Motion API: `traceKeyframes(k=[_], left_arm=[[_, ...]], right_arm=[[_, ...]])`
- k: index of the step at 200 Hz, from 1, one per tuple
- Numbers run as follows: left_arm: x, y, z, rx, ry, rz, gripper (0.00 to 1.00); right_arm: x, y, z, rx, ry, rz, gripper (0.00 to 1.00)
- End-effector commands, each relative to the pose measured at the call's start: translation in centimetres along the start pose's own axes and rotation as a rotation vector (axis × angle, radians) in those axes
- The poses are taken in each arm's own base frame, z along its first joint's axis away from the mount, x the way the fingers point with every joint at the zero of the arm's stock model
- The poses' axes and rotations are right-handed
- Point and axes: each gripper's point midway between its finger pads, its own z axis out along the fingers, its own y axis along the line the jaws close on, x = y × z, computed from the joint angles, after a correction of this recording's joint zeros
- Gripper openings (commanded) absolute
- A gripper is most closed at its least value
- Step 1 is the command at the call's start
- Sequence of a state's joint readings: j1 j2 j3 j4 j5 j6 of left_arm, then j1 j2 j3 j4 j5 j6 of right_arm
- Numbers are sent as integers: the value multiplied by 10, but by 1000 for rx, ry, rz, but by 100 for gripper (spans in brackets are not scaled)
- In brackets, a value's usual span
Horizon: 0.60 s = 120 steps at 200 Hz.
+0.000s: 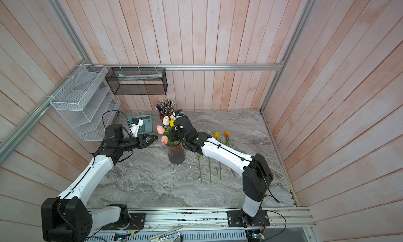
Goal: Pick out yellow flowers from the vase
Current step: Pick up the flower from the vase.
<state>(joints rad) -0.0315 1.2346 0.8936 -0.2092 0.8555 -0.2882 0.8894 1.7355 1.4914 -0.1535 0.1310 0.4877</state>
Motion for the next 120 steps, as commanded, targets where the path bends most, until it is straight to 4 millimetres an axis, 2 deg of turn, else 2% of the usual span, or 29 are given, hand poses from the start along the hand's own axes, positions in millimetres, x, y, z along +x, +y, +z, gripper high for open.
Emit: traceKeyframes(k=[1, 120], left_arm=[[-2, -2, -3, 3, -17, 18, 48], [1, -5, 2, 54, 2, 0, 48]], right_arm=[[-9, 3, -2, -3, -30, -8, 6], [-33, 18, -43, -82, -111, -80, 3]])
